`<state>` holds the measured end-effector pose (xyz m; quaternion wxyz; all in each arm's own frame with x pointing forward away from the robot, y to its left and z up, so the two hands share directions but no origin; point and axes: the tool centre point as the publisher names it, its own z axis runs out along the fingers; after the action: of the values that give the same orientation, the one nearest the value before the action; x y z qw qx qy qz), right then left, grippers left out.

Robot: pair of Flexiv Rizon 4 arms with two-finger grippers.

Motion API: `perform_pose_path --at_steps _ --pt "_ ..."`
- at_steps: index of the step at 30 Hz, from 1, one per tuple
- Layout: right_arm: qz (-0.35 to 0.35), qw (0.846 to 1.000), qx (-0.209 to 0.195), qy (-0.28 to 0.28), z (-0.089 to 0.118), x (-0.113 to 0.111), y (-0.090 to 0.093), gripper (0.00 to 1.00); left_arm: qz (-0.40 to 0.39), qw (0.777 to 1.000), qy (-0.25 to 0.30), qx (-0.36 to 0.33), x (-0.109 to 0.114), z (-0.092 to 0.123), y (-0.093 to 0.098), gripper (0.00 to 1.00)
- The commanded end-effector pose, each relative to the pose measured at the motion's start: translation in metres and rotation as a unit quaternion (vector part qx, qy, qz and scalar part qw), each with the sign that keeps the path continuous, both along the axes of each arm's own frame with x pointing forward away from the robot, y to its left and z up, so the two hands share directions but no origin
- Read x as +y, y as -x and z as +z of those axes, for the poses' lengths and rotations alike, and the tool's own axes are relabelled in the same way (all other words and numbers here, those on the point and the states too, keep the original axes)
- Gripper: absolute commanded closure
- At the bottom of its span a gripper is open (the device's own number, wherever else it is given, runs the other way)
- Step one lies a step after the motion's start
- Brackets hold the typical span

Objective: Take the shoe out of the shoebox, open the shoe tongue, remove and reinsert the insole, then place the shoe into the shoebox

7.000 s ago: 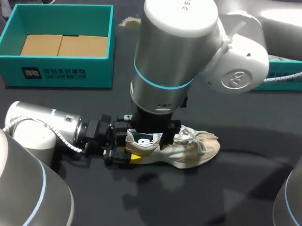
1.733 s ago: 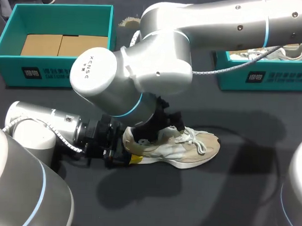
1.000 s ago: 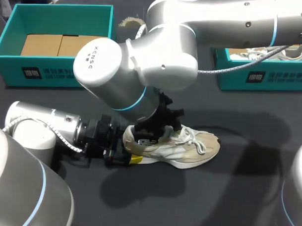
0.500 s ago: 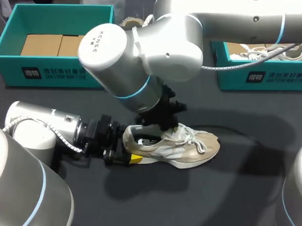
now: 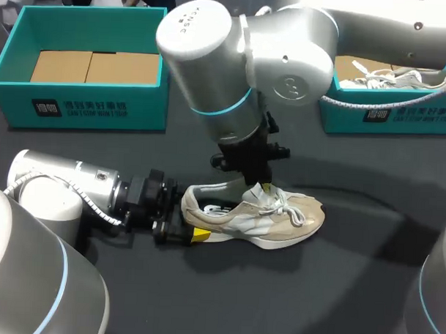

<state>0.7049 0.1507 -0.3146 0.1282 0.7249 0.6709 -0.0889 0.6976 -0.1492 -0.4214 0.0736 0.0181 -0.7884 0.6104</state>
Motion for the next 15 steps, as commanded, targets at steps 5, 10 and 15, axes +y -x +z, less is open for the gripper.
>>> perform_pose_path --at_steps 5,10,15 --pt "-0.023 1.0 -0.017 -0.003 -0.003 -0.005 0.002 1.0 0.001 1.0 0.0 0.0 0.003 -0.004 0.003 1.0" --pt "0.005 0.999 -0.009 -0.043 0.0 -0.028 -0.005 1.0 0.001 1.0 0.0 0.0 0.003 -0.004 0.003 1.0" --pt "0.013 0.997 -0.018 -0.069 0.001 -0.046 -0.006 1.0 0.001 1.0 0.0 0.0 0.003 -0.004 0.003 1.0"
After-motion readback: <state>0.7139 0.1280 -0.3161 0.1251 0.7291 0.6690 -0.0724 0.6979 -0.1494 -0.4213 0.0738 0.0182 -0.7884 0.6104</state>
